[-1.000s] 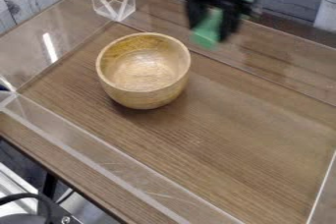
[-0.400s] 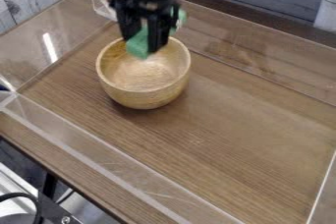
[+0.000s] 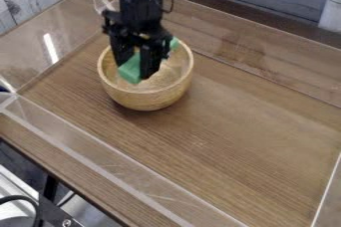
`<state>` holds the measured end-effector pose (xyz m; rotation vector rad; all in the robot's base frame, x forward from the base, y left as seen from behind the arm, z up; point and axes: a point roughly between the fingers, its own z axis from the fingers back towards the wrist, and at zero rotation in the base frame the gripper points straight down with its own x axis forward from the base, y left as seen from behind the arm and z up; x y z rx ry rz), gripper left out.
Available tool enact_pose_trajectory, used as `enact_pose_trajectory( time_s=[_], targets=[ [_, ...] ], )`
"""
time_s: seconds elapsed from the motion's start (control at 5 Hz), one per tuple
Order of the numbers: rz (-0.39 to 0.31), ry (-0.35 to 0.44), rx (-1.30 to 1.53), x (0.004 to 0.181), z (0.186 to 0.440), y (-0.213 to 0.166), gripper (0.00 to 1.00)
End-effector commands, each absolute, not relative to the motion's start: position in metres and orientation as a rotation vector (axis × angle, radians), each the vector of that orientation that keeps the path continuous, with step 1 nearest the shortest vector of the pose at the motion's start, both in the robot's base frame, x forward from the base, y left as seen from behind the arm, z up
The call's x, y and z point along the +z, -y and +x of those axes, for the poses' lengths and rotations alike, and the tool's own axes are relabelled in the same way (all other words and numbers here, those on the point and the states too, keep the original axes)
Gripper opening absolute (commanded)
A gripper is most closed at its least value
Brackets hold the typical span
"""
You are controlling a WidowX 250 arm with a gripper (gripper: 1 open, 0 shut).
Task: Put the green block in the brown bowl
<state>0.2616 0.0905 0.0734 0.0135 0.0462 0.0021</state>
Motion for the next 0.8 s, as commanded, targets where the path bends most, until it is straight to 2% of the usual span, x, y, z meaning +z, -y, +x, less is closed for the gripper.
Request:
enact_pose_trajectory(
  time_s=[0.0,0.2,0.4,0.6],
  targets=[
    [0.032,-0.017,0.004,0.072,0.264,-0.1,0.0],
    [0.031,-0.027,0.012,0.065,0.262,-0.103,0.0],
    [0.027,-0.029,0.021,0.067,0.261,-0.103,1.0],
    [0.018,-0.015,0.04,0.078,0.259,-0.101,1.0]
  ],
)
